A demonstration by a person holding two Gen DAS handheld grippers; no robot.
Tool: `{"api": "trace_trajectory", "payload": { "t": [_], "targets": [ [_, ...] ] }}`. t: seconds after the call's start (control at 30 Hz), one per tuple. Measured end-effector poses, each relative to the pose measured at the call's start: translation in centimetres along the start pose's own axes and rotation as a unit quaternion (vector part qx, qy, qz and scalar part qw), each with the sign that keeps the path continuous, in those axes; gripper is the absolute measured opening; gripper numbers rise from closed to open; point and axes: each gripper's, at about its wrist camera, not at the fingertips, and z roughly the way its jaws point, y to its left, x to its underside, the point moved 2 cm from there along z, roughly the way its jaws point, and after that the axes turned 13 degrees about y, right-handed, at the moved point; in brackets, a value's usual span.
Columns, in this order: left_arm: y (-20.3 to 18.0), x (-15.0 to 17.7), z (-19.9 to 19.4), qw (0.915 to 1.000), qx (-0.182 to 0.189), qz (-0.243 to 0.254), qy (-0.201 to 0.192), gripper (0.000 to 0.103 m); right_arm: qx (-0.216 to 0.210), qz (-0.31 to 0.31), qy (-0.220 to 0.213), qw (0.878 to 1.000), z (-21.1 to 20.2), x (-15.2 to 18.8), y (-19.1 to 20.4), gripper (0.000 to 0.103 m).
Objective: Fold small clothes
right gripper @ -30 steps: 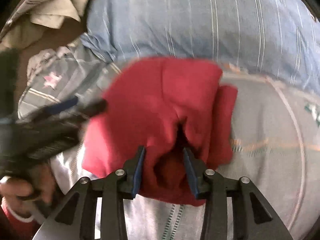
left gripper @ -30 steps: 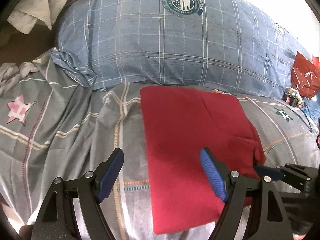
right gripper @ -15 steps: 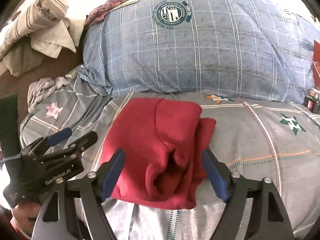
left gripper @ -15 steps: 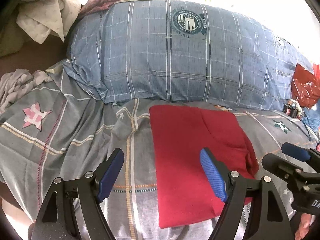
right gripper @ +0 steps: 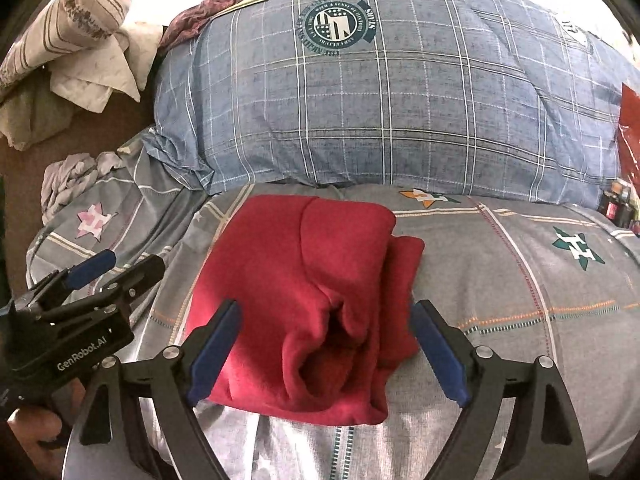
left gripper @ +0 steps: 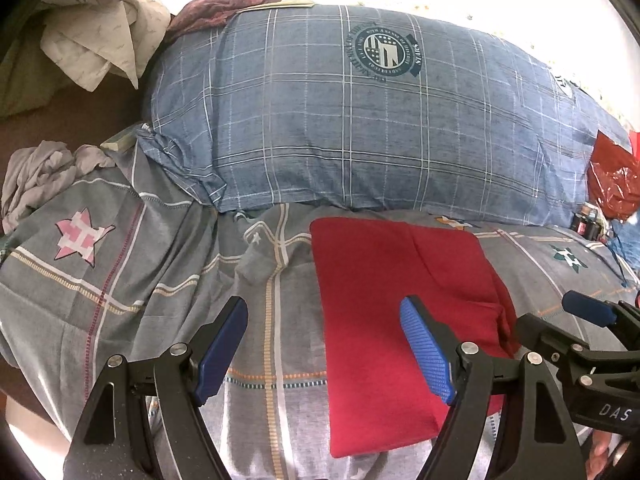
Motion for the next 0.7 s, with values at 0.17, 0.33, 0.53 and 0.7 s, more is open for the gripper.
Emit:
{"api": "trace_trajectory", "payload": {
  "t": [0.17, 0.33, 0.53, 0.7],
  "targets": [
    [0.2, -0.1, 0.3, 1.0000, -0.002, 0.001, 0.000, 0.078, -0.008, 0.002, 0.007, 1.000, 0.4, -0.1, 0.2, 0.092],
    [0.6, 0.0, 0.6, 1.0000, -0.004, 0.000, 0.002, 0.078, -0.007, 0.000, 0.012, 1.000, 0.8, -0.3, 0.4, 0.092],
    [1.0, -0.1, 1.0, 1.0000, -0.003, -0.005, 0.004, 0.078, -0.006, -0.003, 0.019, 1.000, 1.3, -0.4, 0.6, 0.092],
    [1.0, -0.1, 1.3, 1.0000, -0.006, -0.001, 0.006, 0.078, -0.005, -0.002, 0.023, 1.000, 1.5, -0.4, 0.7, 0.092]
  ]
}}
